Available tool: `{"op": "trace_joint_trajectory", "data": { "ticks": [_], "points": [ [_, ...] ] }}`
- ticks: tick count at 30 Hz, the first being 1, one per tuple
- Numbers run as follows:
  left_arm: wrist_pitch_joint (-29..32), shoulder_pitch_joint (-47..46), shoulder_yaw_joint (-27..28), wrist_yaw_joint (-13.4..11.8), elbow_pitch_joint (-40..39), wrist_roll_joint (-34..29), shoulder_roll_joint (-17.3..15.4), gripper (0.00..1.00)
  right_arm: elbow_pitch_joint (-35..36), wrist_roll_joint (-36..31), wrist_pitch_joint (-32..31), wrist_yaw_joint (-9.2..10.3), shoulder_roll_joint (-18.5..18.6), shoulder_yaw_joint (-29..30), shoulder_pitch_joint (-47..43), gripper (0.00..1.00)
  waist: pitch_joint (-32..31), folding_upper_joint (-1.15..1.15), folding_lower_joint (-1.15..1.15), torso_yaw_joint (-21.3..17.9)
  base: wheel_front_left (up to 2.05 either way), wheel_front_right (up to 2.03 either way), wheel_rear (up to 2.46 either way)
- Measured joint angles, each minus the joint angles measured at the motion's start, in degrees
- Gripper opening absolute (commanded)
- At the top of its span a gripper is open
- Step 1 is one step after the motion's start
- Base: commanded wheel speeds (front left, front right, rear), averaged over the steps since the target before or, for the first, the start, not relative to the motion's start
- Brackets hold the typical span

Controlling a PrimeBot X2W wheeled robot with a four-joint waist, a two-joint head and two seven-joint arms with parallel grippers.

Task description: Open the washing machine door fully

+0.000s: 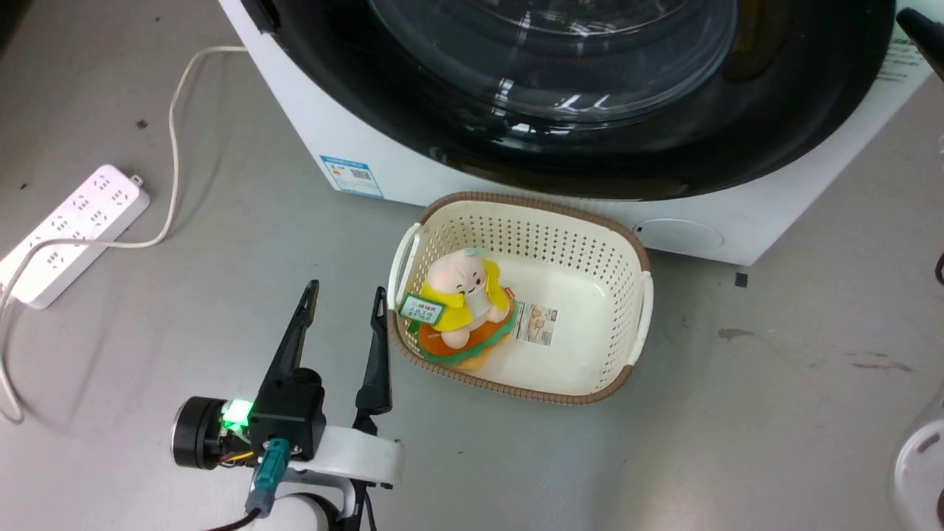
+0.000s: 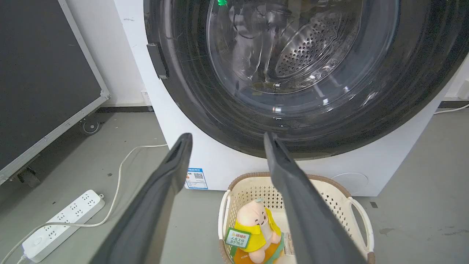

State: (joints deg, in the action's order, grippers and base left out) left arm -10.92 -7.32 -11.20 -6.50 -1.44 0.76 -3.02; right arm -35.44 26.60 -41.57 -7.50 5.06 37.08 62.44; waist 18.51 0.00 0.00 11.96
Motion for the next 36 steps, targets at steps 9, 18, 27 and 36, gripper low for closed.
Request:
{"op": "trace_joint_trajectory", "data": {
  "ticks": [9,18,27,36],
  "points": [
    [-1.27,-1.06,-1.15,-0.96,-0.21,0.01,0.02,1.0,-1.8,-0.4,-8.76,0.08,-0.44,6.14,6.53,0.0,2.02,0.0,0.0,1.33,0.0,0.0,0.0],
    [-2.33,-2.07,-2.31,-1.59,-0.29,0.43,0.05,1.0,-1.32,-1.03,-16.75,0.08,-0.56,10.93,9.45,0.0,3.41,0.0,0.0,2.5,0.0,0.0,0.0],
    [-3.32,-2.05,-2.86,-1.98,-0.07,1.42,0.05,1.0,0.62,-0.2,-25.52,0.08,-1.29,13.3,6.77,0.0,0.9,0.0,0.0,3.1,0.0,0.0,0.0],
    [-3.77,-0.33,-2.63,-1.9,0.02,1.33,-0.26,1.0,0.7,5.02,-29.91,0.07,-1.75,12.55,-1.52,0.0,-3.6,0.0,-0.01,2.25,0.0,0.0,0.0]
  ]
}}
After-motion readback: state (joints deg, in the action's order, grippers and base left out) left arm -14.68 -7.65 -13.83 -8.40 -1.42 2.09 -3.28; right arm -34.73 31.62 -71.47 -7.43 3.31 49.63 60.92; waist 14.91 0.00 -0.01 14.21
